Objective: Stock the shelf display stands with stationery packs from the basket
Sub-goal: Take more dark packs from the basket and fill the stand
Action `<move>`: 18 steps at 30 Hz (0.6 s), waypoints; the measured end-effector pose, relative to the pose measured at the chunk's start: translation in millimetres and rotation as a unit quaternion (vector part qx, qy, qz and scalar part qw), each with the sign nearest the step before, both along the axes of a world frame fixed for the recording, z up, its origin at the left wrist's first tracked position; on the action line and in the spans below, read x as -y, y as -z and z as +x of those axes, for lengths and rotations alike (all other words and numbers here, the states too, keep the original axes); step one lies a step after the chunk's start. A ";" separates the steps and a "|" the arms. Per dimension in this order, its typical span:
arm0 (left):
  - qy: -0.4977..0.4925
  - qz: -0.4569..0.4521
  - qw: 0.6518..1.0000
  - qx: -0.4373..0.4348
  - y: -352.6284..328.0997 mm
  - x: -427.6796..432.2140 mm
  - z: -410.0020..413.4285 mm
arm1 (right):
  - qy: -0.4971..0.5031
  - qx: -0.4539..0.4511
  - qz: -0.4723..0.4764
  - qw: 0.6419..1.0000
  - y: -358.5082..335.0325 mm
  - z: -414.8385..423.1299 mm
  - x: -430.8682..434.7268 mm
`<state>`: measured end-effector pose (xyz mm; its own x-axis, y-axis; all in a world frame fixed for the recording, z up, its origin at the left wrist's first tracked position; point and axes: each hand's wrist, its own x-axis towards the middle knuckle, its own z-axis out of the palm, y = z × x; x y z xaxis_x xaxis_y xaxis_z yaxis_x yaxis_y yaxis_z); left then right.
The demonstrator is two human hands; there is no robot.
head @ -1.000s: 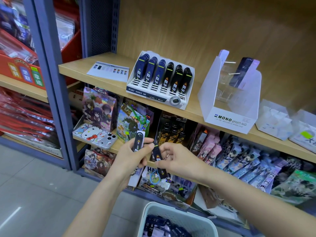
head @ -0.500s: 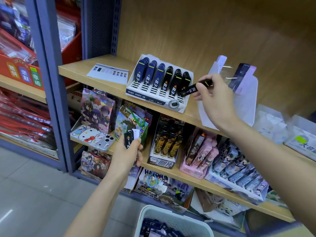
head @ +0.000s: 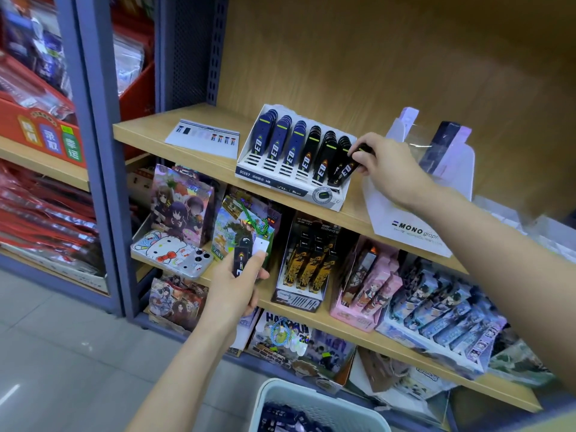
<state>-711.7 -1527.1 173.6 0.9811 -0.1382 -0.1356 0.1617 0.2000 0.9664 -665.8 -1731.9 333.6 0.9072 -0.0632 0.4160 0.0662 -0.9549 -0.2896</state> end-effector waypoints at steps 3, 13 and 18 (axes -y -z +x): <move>0.003 -0.006 1.000 -0.011 -1.0 0.5 -0.5 | -0.006 -0.019 -0.021 1.000 -10.1 7.3 -0.1; 0.013 -0.009 1.000 -0.022 -1.1 -0.6 0.6 | -0.034 -0.014 -0.033 0.999 -5.4 11.3 -3.4; 0.012 -0.011 0.999 -0.027 0.1 -0.4 2.3 | -0.047 0.057 0.015 0.997 7.1 6.6 4.2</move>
